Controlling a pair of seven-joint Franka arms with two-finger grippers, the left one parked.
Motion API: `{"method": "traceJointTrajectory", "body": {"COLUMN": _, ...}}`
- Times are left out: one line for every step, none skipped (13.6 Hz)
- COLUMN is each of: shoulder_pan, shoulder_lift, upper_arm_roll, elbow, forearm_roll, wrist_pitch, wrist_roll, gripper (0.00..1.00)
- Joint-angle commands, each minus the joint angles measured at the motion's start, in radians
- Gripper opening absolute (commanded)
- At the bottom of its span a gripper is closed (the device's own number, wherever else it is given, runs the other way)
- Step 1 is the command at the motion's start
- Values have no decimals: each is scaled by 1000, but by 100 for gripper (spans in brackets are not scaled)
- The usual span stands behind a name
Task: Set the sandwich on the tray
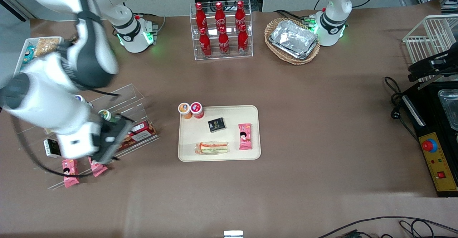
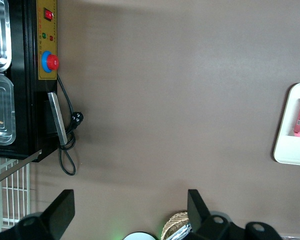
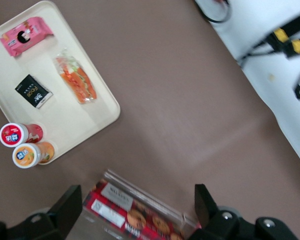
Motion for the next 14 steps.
{"method": "traceJointTrajectory", "body": {"shoulder_pan": -48, "shoulder_lift": -118, "upper_arm_roll": -23, "elbow": -22, "forearm_roll": -27, "wrist_pitch": -63, "wrist_roll": 167, "gripper": 100}}
{"method": "traceJointTrajectory", "body": {"shoulder_pan": -48, "shoulder_lift": -141, "upper_arm_roll": -52, "elbow": -22, "forearm_roll": -28, "wrist_pitch": -78, "wrist_roll": 247, "gripper": 100}}
{"method": "traceJointTrajectory", "body": {"shoulder_pan": -46, "shoulder_lift": -160, "upper_arm_roll": -83, "elbow": -21, "forearm_roll": -28, "wrist_pitch": -98, "wrist_roll": 363, "gripper": 100}}
{"method": "traceJointTrajectory", "body": {"shoulder_pan": -49, "shoulder_lift": -168, "upper_arm_roll": -107, "elbow": -19, "forearm_roll": -30, "wrist_pitch": -106, "wrist_roll": 474, "gripper": 100}}
{"method": "traceJointTrajectory", "body": {"shoulder_pan": -49, "shoulder_lift": -180, "upper_arm_roll": -123, "elbow": -19, "forearm_roll": -31, "wrist_pitch": -120, "wrist_roll": 537, "gripper": 100}}
{"method": "traceJointTrajectory", "body": {"shoulder_pan": -52, "shoulder_lift": -194, "upper_arm_roll": -132, "elbow": -17, "forearm_roll": -41, "wrist_pitch": -135, "wrist_roll": 564, "gripper": 100}}
{"method": "traceJointTrajectory", "body": {"shoulder_pan": -55, "shoulder_lift": -206, "upper_arm_roll": -137, "elbow": -17, "forearm_roll": -63, "wrist_pitch": -144, "wrist_roll": 568, "gripper": 100}}
{"method": "traceJointTrajectory", "body": {"shoulder_pan": -57, "shoulder_lift": -223, "upper_arm_roll": -138, "elbow": -17, "forearm_roll": -88, "wrist_pitch": -158, "wrist_roll": 570, "gripper": 100}}
{"method": "traceJointTrajectory", "body": {"shoulder_pan": -74, "shoulder_lift": -229, "upper_arm_roll": -146, "elbow": -17, "forearm_roll": -94, "wrist_pitch": -184, "wrist_roll": 570, "gripper": 100}}
{"method": "traceJointTrajectory", "body": {"shoulder_pan": -98, "shoulder_lift": -234, "upper_arm_roll": -146, "elbow": -16, "forearm_roll": -93, "wrist_pitch": -215, "wrist_roll": 571, "gripper": 100}}
{"method": "traceJointTrajectory", "body": {"shoulder_pan": -115, "shoulder_lift": -244, "upper_arm_roll": -146, "elbow": -16, "forearm_roll": -94, "wrist_pitch": -238, "wrist_roll": 571, "gripper": 100}}
{"method": "traceJointTrajectory", "body": {"shoulder_pan": -118, "shoulder_lift": -252, "upper_arm_roll": -146, "elbow": -14, "forearm_roll": -99, "wrist_pitch": -256, "wrist_roll": 571, "gripper": 100}}
{"method": "traceJointTrajectory", "body": {"shoulder_pan": -118, "shoulder_lift": -255, "upper_arm_roll": -146, "elbow": -13, "forearm_roll": -108, "wrist_pitch": -275, "wrist_roll": 571, "gripper": 100}}
{"method": "traceJointTrajectory", "body": {"shoulder_pan": -118, "shoulder_lift": -266, "upper_arm_roll": -143, "elbow": -13, "forearm_roll": -123, "wrist_pitch": -289, "wrist_roll": 573, "gripper": 100}}
